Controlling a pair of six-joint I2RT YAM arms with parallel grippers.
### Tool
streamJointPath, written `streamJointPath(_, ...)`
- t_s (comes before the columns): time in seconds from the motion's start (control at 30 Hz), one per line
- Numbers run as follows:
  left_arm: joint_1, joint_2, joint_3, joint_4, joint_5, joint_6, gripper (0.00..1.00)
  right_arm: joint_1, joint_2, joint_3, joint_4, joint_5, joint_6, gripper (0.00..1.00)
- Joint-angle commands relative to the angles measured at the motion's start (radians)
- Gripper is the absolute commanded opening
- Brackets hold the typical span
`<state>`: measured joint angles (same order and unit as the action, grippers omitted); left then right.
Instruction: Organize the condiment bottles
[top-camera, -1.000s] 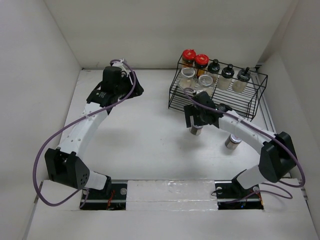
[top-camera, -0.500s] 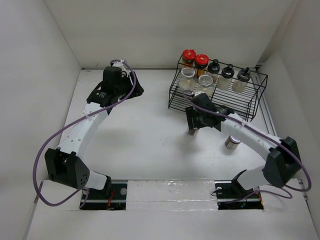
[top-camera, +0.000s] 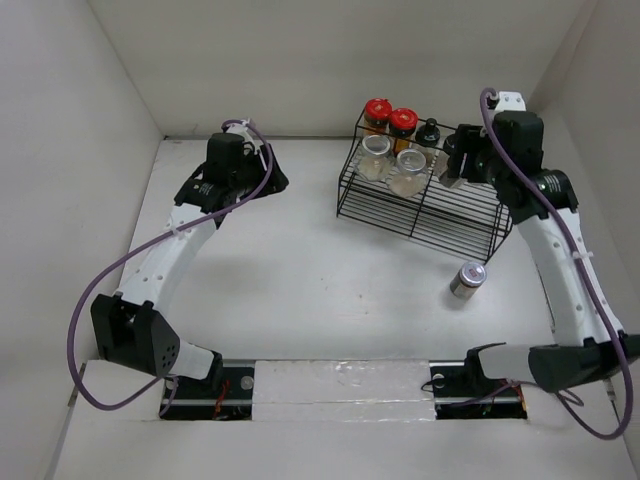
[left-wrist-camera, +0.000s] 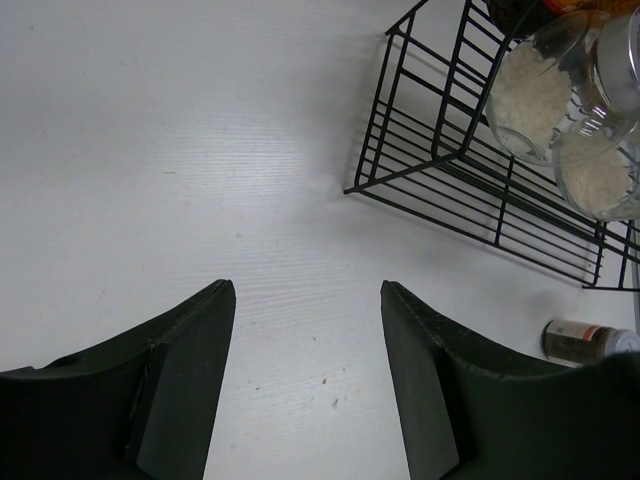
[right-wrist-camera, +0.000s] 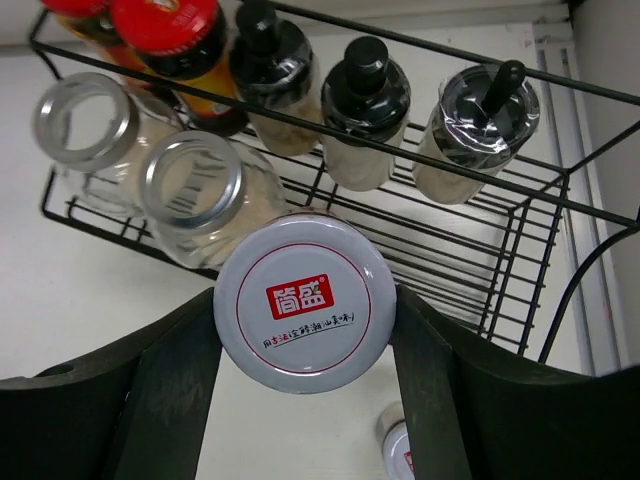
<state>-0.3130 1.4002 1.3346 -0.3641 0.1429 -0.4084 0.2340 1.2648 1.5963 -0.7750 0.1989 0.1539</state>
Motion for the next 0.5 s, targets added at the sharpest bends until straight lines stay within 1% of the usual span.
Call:
streamJointPath(0.0,0.000,-0.003,-0.003,0.019,0.014,0.002,0.56,-0.061,0.096,0.057,0.052,-0.079,-0.053,0.29)
streamJointPath(0.13,0.000,-0.003,0.006,0.028,0.014,0.002,0.56,-0.119,0.163,0.066,0.085,-0.122,-0.073,0.29)
streamJointPath(0.33,0.000,-0.003,-0.003,0.037,0.023,-0.007,0.57,-0.139,0.228,0.016,0.118,-0.122,-0.093,0.30)
streamJointPath(0.4,0.000,-0.003,-0.015,0.046,0.023,-0.007,0.57,-0.139,0.242,0.007,0.106,-0.131,-0.093,0.42)
streamJointPath(0.43,0.000,-0.003,-0.015,0.047,0.023,-0.007,0.57,-0.139,0.242,0.007,0.092,-0.131,-0.093,0.54)
streamJointPath(0.47,0.000,-0.003,-0.015,0.047,0.023,-0.007,0.57,-0.127,0.242,0.007,0.092,-0.121,-0.093,0.76)
